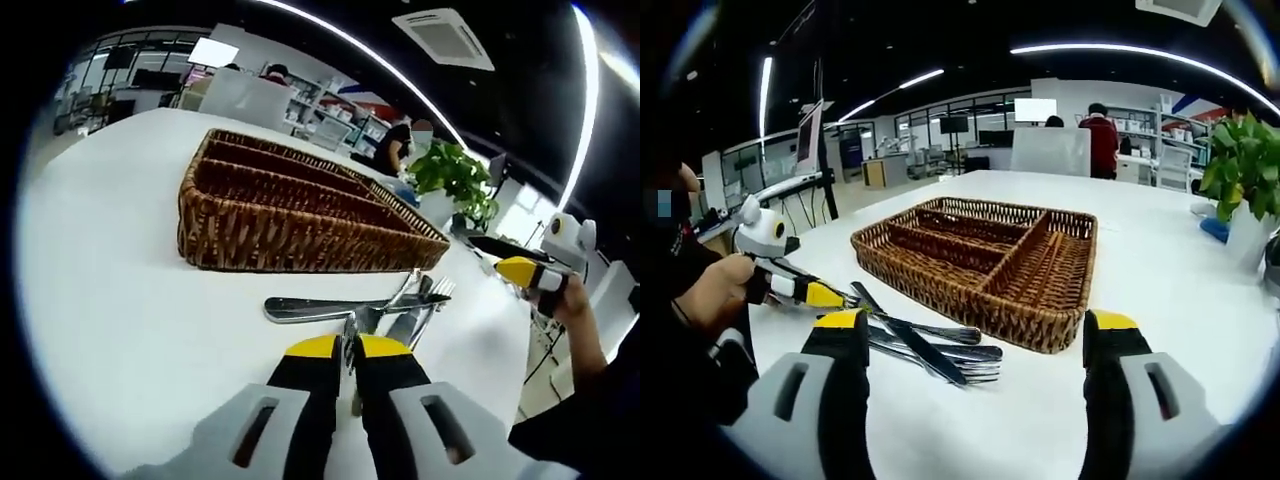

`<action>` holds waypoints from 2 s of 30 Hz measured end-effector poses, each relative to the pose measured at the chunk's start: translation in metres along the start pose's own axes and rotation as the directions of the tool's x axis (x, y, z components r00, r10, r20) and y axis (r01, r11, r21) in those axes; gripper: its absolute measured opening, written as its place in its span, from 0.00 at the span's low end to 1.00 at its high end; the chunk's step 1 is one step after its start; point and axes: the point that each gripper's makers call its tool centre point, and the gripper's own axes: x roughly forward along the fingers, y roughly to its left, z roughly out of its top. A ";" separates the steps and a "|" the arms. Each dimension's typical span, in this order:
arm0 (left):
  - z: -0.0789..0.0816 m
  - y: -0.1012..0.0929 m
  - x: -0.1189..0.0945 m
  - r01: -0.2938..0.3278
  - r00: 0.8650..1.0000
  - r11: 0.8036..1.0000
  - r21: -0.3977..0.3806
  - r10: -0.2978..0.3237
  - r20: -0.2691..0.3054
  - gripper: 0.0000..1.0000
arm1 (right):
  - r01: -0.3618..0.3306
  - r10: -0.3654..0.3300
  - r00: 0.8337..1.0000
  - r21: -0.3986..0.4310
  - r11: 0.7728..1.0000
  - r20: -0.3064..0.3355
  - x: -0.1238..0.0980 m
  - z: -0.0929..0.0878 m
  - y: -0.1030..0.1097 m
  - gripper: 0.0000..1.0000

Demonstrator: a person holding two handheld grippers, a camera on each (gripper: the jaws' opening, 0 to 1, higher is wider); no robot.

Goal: Arrange the knives, forks, and spoons in their matching storage slots by inserting each utensil handle-first until every utensil is classified and aligned in the correct compartment

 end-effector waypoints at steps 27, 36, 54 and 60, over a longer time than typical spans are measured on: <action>0.021 -0.005 -0.017 0.069 0.995 0.998 0.001 -0.069 0.073 0.00 | -0.004 0.004 1.000 -0.013 1.000 0.014 0.002 0.007 0.003 0.90; 0.046 -0.018 -0.027 0.107 0.987 0.993 0.045 -0.111 0.113 0.00 | -0.007 0.008 1.000 -0.026 1.000 0.018 0.002 0.011 0.006 0.90; 0.114 -0.019 -0.018 0.111 0.978 0.982 0.153 -0.135 0.158 0.00 | -0.012 0.012 1.000 -0.051 0.999 0.019 0.002 0.018 0.011 0.91; 0.129 -0.009 -0.010 0.097 0.981 0.980 0.174 -0.123 0.150 0.00 | -0.007 0.008 1.000 -0.051 0.999 0.020 0.001 0.018 0.011 0.91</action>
